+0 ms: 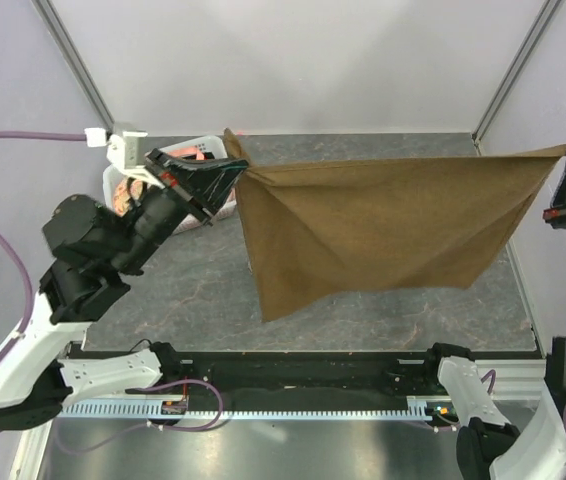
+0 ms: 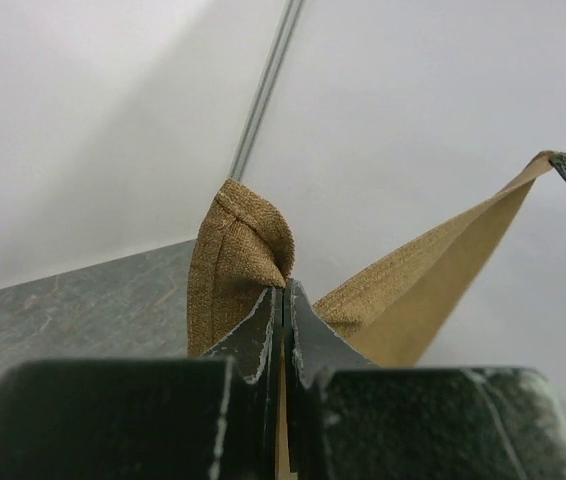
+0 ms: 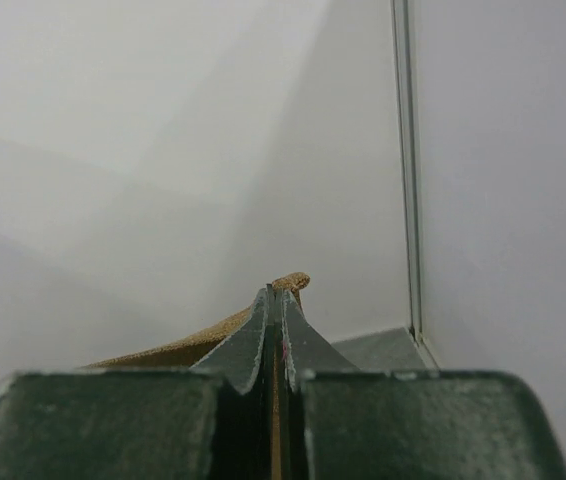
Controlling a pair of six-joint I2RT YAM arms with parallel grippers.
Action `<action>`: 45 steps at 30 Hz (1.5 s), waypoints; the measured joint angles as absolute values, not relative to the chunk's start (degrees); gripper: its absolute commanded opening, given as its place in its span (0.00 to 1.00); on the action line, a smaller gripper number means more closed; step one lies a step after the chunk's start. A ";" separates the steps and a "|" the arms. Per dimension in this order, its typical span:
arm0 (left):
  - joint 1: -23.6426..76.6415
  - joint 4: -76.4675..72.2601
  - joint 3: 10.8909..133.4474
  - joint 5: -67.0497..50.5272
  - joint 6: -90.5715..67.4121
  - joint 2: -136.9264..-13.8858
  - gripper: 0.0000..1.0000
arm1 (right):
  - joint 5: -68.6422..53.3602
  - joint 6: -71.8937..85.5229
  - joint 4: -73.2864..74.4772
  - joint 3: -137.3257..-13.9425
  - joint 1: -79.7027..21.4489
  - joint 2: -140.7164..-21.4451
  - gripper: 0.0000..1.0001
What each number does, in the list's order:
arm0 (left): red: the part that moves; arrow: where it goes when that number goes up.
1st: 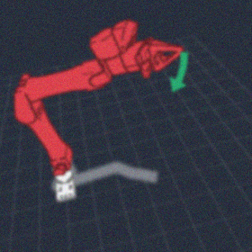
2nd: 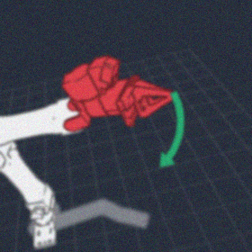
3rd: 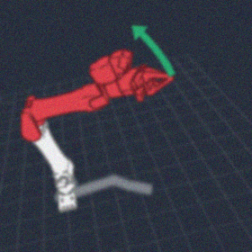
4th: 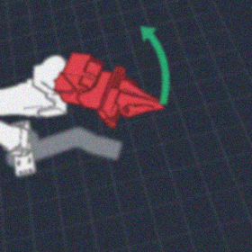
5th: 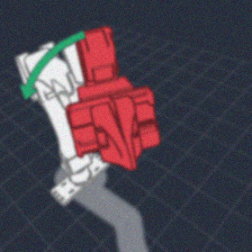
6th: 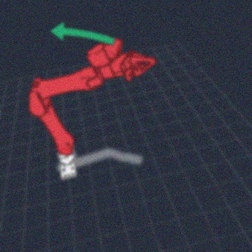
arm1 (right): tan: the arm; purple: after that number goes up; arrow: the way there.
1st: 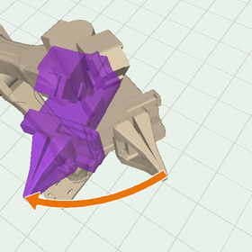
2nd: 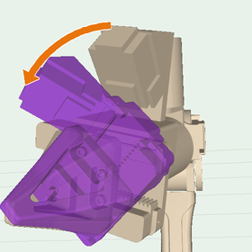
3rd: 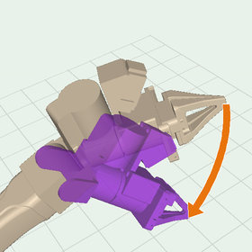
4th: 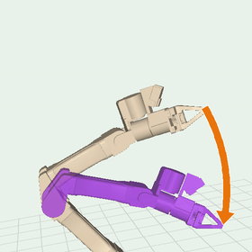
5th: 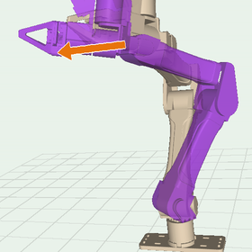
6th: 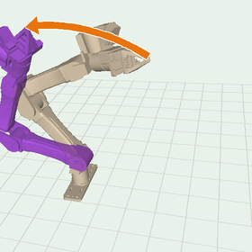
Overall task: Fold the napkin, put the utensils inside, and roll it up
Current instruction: Flatten the napkin out
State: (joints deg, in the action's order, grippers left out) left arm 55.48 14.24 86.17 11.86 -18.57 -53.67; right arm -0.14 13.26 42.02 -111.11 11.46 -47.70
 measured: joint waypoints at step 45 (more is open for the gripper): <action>26.57 27.51 92.86 -8.71 -16.36 -93.14 1.00 | -9.06 16.38 13.98 -57.87 -14.94 -85.86 0.80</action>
